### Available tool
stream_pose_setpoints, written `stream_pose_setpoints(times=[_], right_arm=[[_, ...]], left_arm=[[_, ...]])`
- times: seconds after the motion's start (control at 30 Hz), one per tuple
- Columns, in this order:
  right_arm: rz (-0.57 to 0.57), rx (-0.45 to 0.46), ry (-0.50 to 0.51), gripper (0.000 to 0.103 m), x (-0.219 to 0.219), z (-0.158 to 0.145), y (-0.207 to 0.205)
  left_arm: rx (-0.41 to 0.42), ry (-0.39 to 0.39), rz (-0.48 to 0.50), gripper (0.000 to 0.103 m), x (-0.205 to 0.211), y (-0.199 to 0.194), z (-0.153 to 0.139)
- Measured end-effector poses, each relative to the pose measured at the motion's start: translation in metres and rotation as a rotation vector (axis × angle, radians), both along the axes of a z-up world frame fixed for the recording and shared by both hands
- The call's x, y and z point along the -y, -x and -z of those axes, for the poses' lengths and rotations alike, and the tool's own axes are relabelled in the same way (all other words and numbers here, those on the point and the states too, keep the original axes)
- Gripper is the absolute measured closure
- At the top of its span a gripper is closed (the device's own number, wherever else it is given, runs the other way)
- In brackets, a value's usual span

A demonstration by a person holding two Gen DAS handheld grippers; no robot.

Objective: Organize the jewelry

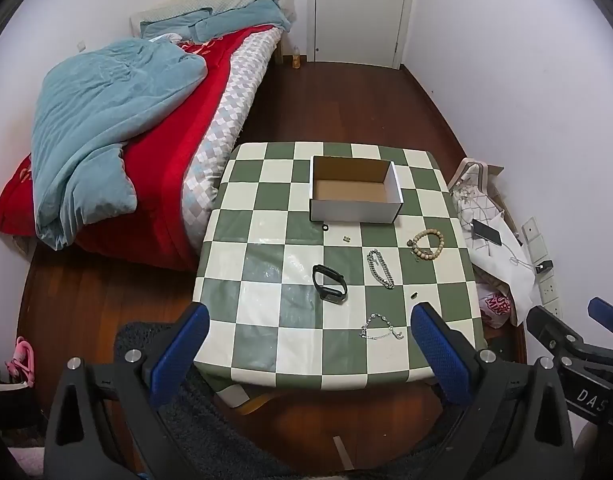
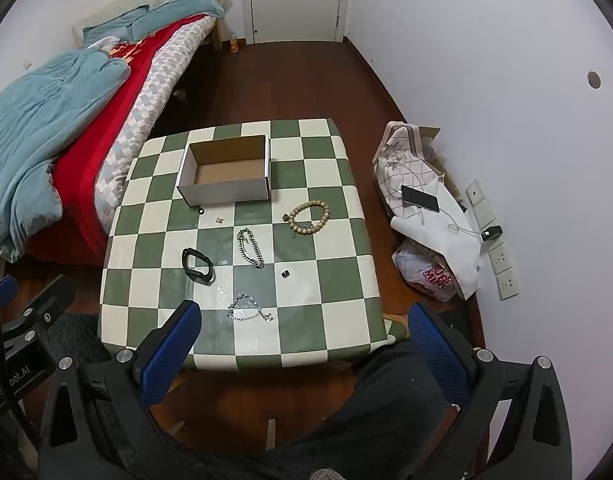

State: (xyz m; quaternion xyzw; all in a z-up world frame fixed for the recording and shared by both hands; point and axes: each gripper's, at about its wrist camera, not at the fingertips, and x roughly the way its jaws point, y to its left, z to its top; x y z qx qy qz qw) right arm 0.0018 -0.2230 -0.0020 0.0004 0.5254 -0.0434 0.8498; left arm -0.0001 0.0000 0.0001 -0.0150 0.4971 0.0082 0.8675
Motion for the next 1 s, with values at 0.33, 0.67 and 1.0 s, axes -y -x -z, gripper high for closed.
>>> stream_pose_setpoints(times=[0.33,0.67,1.0], right_arm=[[0.002,0.004,0.000,0.000,0.000,-0.002,0.002],[0.002,0.009,0.001,0.000,-0.002,-0.004,0.004],[0.003,0.012,0.007,0.000,0.001,-0.016,0.003]], left_arm=[[-0.007,0.003,0.009,0.000,0.001,-0.001,0.001],[-0.001,-0.005,0.014,0.000,0.007,0.000,-0.004],[0.002,-0.003,0.017,0.000,0.009,0.002,-0.006]])
